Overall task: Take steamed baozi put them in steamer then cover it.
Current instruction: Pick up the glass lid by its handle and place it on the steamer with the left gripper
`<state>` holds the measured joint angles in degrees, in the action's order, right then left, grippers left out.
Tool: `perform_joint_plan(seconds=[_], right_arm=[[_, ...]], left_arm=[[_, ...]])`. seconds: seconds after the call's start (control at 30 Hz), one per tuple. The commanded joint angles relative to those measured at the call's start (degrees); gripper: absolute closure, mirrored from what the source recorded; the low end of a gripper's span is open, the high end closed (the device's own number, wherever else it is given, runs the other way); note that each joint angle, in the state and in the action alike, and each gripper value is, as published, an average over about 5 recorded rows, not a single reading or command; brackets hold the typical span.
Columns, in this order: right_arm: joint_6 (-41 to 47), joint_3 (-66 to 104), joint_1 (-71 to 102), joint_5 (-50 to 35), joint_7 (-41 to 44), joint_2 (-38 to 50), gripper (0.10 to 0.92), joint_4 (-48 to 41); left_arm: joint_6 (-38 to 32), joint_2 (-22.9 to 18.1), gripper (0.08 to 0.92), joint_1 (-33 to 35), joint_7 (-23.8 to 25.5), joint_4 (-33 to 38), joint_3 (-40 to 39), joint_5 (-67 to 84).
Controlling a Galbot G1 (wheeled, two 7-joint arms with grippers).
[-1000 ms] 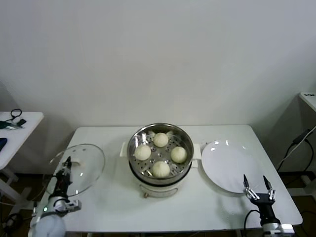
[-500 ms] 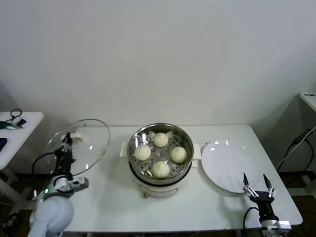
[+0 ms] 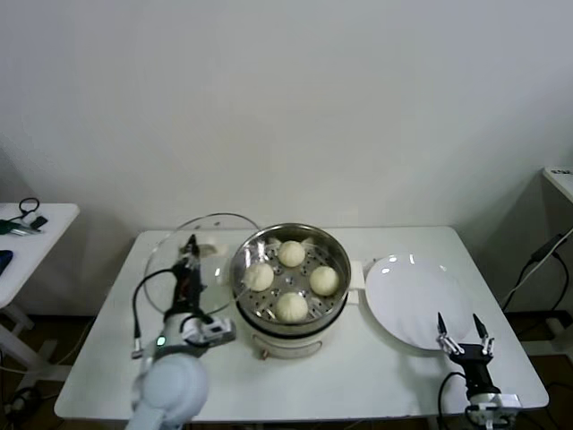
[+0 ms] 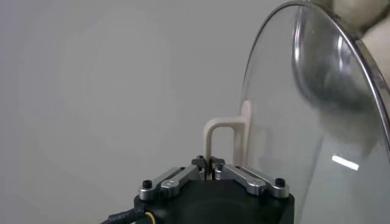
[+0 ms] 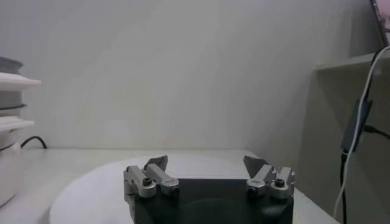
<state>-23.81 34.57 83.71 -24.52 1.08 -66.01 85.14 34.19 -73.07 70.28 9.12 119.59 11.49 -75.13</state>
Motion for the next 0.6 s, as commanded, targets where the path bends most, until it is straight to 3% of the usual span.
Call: perform_joint_plan(seconds=[0.03,0.23,0.33,0.6], right_arm=[[0.1,0.0,-0.3,0.3,-0.2,0.3,0.203,-0.3],[-0.6,0.1,-0.2,-0.6,-0.2,0.5,0.203,-0.5],[-0.9,0.2,-0.1,-0.9,-0.2,0.6,0.203,-0.6],[-1.9,0.7,0.2,-1.2,-0.2,0.8,0.203,-0.6]], left_arm=[[4.6,-5.7,0.866,-3.4,4.2,0.8,-9.7,-9.2],[2.6,-16.1,0.866,-4.9,4.8,-4.0,-13.7,-18.6],[1.4,-19.3,0.866,-5.3,4.3,-6.4,-14.4,-21.7],[0.5,-21.9,0.866,-5.1,3.6,-10.9,-15.6,-26.3]])
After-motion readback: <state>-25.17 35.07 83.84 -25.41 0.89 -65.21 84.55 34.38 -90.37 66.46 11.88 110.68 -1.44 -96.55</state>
